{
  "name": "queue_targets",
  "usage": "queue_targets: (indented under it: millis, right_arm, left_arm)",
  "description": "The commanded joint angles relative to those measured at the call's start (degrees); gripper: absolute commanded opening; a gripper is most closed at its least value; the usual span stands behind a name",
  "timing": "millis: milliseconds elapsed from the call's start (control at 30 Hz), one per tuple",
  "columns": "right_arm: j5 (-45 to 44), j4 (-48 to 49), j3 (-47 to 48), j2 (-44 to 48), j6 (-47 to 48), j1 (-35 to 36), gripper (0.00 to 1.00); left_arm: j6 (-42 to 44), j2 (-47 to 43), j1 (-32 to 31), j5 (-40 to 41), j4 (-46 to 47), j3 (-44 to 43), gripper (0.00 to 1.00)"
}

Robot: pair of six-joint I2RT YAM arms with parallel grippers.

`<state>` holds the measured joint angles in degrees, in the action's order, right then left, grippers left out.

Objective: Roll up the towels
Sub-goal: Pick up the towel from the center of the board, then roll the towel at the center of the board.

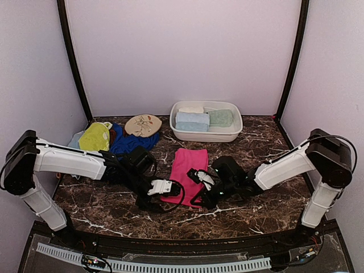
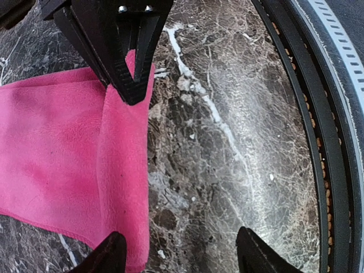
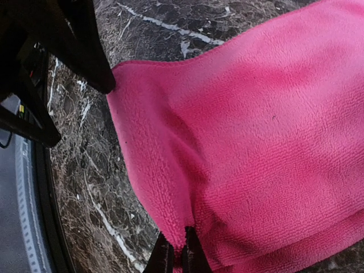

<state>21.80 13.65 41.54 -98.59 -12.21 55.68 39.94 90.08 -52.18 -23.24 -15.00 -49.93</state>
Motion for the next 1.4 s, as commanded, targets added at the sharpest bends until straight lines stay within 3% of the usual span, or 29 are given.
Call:
queue_targets:
  millis: [0, 333, 467, 600, 767, 900, 1167, 1367]
  right_arm:
    - [12.1, 0.7, 3.0, -3.6, -10.7, -2.2, 0.00]
    - [16.4, -3.8, 5.8, -6.3, -13.0, -5.2, 0.00]
    - [17.3, -3.3, 5.4, -6.3, -13.4, -5.8, 0.00]
    - [18.5, -2.5, 4.5, -6.4, -14.1, -6.2, 0.00]
    - [19.0, -1.9, 4.1, -6.4, -14.1, -6.4, 0.00]
    - [17.4, 1.4, 1.4, -3.5, -14.5, -7.3, 0.12]
    - [-1.3, 8.0, -8.7, 11.2, -6.0, -6.4, 0.48]
    - [-19.2, 5.1, -12.2, 20.9, 9.2, 3.0, 0.51]
  left_arm:
    - [1.1, 1.3, -0.8, 1.9, 4.7, -1.9, 0.68]
    - [3.8, 5.1, -2.0, 3.5, 6.4, -4.7, 0.63]
    - [3.8, 7.5, -1.9, 3.9, 4.4, -6.2, 0.47]
    - [3.4, 8.9, -1.3, 3.7, 3.5, -6.9, 0.37]
    - [0.7, 10.6, 0.2, 1.5, 2.3, -9.4, 0.07]
    - [-2.6, 13.4, 3.5, -4.4, -2.3, -14.2, 0.00]
    - [-6.2, 21.9, 6.4, -10.2, -13.3, -25.2, 0.00]
    - [-8.1, 27.3, 6.7, -8.6, -17.6, -30.6, 0.00]
